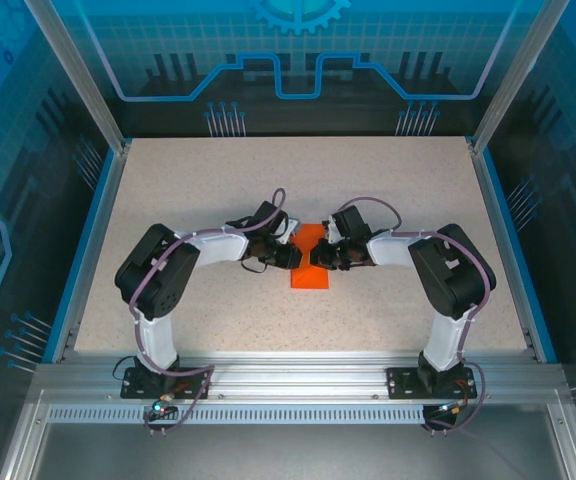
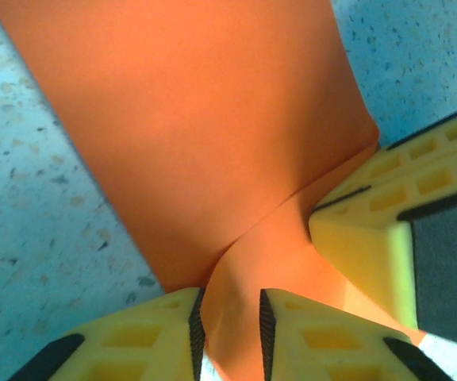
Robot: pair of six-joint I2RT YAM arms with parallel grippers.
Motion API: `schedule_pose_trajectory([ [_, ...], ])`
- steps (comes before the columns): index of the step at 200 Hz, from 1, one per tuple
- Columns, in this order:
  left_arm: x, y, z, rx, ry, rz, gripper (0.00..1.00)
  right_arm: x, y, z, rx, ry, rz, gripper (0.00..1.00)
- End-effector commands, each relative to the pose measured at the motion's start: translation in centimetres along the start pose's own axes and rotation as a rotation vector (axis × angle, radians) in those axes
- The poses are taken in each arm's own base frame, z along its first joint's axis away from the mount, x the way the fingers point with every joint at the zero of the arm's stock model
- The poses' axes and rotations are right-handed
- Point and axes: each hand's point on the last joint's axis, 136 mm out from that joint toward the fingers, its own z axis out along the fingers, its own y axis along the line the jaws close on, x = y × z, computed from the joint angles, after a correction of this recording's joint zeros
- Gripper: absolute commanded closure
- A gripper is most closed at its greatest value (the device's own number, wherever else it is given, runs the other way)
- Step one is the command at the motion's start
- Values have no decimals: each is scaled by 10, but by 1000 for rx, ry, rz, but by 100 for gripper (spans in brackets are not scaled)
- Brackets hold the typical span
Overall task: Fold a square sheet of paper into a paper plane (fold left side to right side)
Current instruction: Fold the triangle a second time at the center of the table.
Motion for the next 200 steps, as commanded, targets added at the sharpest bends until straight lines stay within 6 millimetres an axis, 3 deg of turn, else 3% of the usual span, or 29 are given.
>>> schedule_pose_trajectory([
  [1,-14,-8,-31,-11,-45,14,68,21,-25,7,84,56,28,94],
  [40,-11,-25,-56,44,-50,12,62,21,-22,7,77,55,23,94],
  [96,20,-72,-50,371,119,-47,67,21,-22,7,76,60,23,94],
  [166,40,-52,-16,328,208,-96,69,21,-22,7,75,65,24,94],
  [200,48,-42,-9,288,230,-105,69,22,-23,7,81,69,21,94],
])
